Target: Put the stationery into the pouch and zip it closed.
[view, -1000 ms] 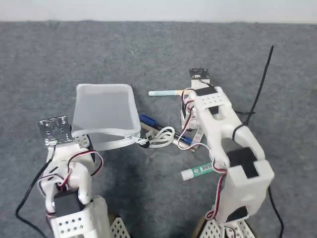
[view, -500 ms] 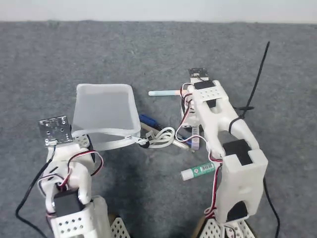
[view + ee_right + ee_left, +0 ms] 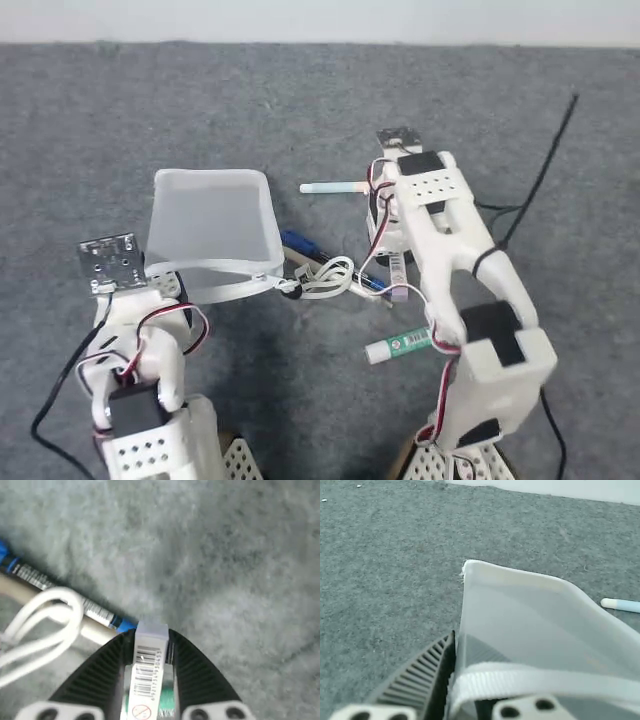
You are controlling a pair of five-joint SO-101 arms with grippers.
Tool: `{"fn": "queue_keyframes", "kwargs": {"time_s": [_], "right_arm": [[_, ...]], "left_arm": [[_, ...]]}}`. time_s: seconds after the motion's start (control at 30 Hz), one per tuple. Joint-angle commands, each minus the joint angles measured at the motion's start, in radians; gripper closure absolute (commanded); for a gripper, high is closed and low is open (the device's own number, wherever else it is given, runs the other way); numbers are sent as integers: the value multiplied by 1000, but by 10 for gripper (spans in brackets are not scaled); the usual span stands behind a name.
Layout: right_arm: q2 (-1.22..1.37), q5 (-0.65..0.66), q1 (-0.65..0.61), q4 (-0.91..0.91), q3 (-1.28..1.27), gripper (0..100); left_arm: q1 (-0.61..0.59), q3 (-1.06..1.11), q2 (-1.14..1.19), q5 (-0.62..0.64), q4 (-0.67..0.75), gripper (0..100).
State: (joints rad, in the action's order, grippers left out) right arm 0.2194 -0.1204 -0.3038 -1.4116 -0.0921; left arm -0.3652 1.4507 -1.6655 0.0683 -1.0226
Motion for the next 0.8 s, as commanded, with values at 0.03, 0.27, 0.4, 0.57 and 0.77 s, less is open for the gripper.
{"fn": "queue_keyframes", "kwargs": {"time_s": [0.03,0.27,0.4,0.57,0.77], "right_arm": [[-154,18,-2,-28,8,992],[-395,14,-79,108,-239,992],[-512,12,-81,134,-311,992],[-552,9,-71,156,-342,992],[-572,-48,-71,182,-350,992]], "left_arm": [[-6,-91,-11,15,-8,989],[0,-234,-6,58,-72,990],[28,-280,-5,37,-63,990],[149,-395,137,9,-60,990],[170,-627,451,9,-64,990]]}}
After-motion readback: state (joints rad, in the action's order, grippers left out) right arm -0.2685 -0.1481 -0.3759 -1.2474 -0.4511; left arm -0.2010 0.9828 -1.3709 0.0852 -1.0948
